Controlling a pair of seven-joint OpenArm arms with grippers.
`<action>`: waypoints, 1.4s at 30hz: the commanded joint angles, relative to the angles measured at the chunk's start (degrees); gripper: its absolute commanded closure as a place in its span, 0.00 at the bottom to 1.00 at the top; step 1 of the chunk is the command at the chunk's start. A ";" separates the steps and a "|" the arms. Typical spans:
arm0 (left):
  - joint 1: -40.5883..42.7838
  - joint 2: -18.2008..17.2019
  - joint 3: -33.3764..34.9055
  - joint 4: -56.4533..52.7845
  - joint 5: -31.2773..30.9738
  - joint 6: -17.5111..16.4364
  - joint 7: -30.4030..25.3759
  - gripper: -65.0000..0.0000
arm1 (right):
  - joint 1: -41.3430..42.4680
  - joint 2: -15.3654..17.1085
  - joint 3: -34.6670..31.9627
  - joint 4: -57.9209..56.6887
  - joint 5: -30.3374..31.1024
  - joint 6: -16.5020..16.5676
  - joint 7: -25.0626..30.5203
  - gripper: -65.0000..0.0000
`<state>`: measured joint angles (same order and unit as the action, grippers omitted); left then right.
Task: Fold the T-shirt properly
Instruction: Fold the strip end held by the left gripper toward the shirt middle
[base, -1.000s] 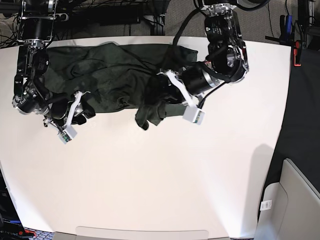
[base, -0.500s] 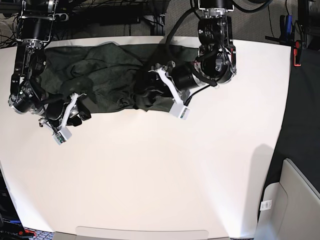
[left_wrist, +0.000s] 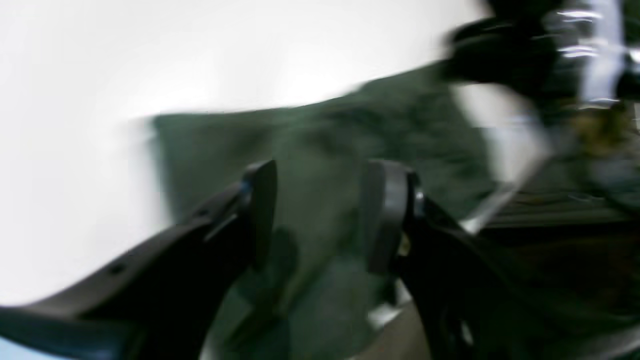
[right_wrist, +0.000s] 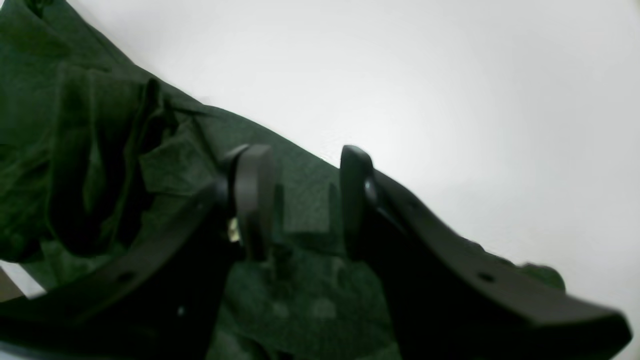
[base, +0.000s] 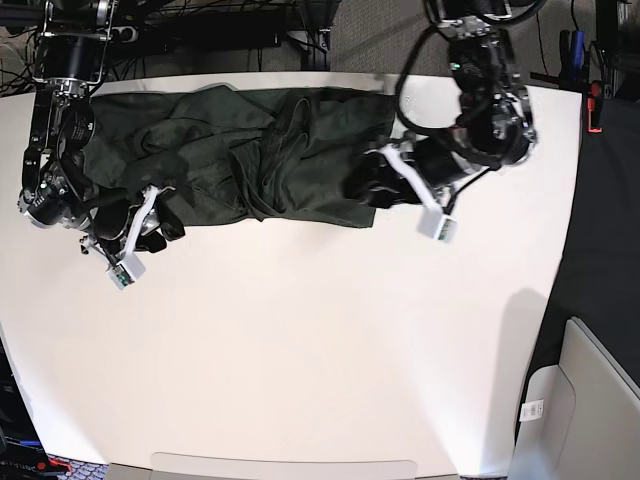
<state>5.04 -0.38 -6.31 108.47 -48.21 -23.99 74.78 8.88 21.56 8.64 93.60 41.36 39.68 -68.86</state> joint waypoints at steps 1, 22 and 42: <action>-0.69 -0.98 0.11 0.85 -1.77 1.44 -0.54 0.53 | 0.65 0.90 0.37 1.21 0.79 0.32 0.95 0.65; -0.86 -4.41 0.20 -12.60 -2.04 7.94 -0.63 0.42 | -9.72 5.21 12.23 10.00 0.97 0.32 0.86 0.65; -1.13 -3.88 3.54 -22.79 -7.40 -1.20 -2.65 0.60 | -17.46 7.05 23.66 6.22 -2.29 0.32 0.86 0.57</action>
<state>4.01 -3.88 -2.92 85.32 -57.14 -25.19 71.24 -9.06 27.27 31.64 99.07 38.17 39.70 -69.12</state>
